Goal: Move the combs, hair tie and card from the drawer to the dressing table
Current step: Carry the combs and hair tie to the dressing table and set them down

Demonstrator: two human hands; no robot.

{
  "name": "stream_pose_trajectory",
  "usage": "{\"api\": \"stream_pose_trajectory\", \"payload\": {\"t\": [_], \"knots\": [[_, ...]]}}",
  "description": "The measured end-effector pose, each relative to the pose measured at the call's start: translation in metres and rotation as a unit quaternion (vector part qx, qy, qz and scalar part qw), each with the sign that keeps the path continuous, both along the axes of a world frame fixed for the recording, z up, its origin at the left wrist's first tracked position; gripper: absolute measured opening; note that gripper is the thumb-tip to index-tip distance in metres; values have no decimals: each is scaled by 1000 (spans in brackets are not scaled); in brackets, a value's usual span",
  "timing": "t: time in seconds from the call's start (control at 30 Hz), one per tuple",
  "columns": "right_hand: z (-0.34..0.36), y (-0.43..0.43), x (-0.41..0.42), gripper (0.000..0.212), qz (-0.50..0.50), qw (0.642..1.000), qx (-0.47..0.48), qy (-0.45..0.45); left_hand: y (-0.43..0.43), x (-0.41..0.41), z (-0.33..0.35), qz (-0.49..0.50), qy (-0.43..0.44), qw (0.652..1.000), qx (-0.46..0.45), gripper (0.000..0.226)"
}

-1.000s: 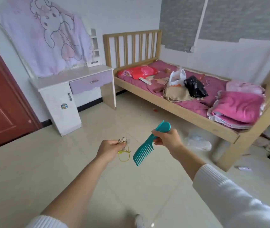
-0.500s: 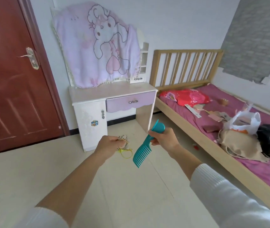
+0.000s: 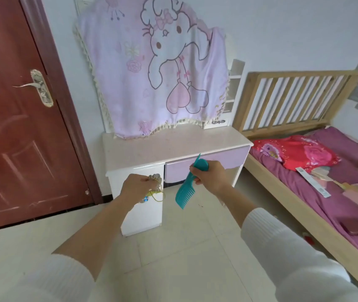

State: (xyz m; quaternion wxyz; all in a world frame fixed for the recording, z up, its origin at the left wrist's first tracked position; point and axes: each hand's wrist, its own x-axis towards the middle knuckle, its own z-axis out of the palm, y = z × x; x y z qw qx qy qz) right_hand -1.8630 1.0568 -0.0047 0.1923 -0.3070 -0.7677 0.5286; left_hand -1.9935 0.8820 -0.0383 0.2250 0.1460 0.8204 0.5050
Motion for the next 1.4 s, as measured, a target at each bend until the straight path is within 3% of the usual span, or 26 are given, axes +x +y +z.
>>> {"api": "stream_pose_trajectory", "payload": {"t": [0.17,0.27,0.43,0.53,0.63,0.73,0.8,0.87,1.0,1.2,1.3,1.4], "knots": [[-4,51,-105,16,23,998,52,-6,58,-96,-5,20,-76,996,53,17],[-14,85,-170,19,42,988,144,-32,93,-153,-16,36,-89,993,66,12],[-49,143,-273,20,153,929,331,-61,154,-252,-56,61,-80,995,26,17],[-83,176,-325,24,243,870,414,-111,191,-306,-85,79,-71,994,-19,28],[-110,209,-376,32,368,748,517,-195,222,-351,-105,95,13,992,-82,44],[-128,232,-416,38,425,694,543,-209,238,-374,-120,89,130,981,-111,28],[-140,240,-431,37,436,689,538,-213,244,-380,-140,63,151,977,-137,17],[-151,243,-435,39,440,689,540,-203,246,-379,-162,19,126,974,-188,38],[-185,246,-424,49,439,687,544,-201,244,-374,-194,-86,132,961,-226,41],[-216,248,-399,70,370,752,475,-270,243,-370,-203,-176,169,923,-297,60],[-220,251,-391,72,388,747,432,-323,241,-372,-196,-207,150,915,-314,67],[-212,246,-387,76,366,761,430,-320,237,-372,-183,-226,147,914,-303,66]]}}
